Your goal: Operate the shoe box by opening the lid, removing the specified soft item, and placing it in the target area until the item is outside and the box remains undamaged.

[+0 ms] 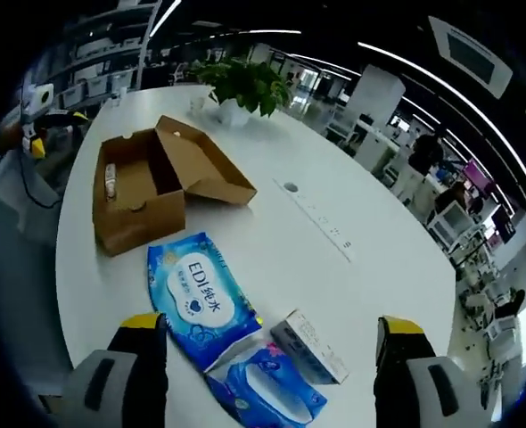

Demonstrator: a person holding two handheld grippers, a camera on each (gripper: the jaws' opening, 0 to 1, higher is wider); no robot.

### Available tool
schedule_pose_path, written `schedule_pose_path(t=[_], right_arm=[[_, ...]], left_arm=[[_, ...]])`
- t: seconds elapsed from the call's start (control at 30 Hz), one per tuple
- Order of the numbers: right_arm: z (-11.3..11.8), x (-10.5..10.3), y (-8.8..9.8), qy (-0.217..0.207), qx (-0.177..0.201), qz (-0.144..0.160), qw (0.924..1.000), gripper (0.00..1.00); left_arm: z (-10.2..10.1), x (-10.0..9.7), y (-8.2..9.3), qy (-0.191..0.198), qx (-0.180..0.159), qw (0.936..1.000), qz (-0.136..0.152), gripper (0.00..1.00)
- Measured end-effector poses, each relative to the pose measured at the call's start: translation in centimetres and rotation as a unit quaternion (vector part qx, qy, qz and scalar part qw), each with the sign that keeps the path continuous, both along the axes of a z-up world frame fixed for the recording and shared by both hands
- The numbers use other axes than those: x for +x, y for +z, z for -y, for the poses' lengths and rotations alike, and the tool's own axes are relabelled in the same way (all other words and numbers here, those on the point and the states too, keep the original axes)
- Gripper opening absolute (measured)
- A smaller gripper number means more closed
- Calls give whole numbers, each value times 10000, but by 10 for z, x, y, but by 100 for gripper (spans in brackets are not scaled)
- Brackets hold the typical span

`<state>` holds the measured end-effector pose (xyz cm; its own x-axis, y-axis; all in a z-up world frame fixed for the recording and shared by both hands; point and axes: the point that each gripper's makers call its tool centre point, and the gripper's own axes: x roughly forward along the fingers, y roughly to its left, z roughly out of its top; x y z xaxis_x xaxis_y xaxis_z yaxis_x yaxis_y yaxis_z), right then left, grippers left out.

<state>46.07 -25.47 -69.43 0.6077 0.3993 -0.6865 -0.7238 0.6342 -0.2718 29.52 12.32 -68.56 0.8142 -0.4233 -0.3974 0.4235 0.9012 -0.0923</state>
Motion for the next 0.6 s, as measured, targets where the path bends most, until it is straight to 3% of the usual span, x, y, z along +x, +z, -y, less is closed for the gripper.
schedule_pose_path(t=[0.23,0.4,0.6], right_arm=[[-12,-24,10,-161,169,203,9995,100],[-24,-44,19,-367,592,297,9971,100],[-29,-62,25,-603,820,456,9938,100]], left_arm=[[4,-1,-2,-94,7,9999,-81,100],[4,0,-2,-102,-43,9998,-145,100],[0,5,1,-84,-112,9997,-186,100]])
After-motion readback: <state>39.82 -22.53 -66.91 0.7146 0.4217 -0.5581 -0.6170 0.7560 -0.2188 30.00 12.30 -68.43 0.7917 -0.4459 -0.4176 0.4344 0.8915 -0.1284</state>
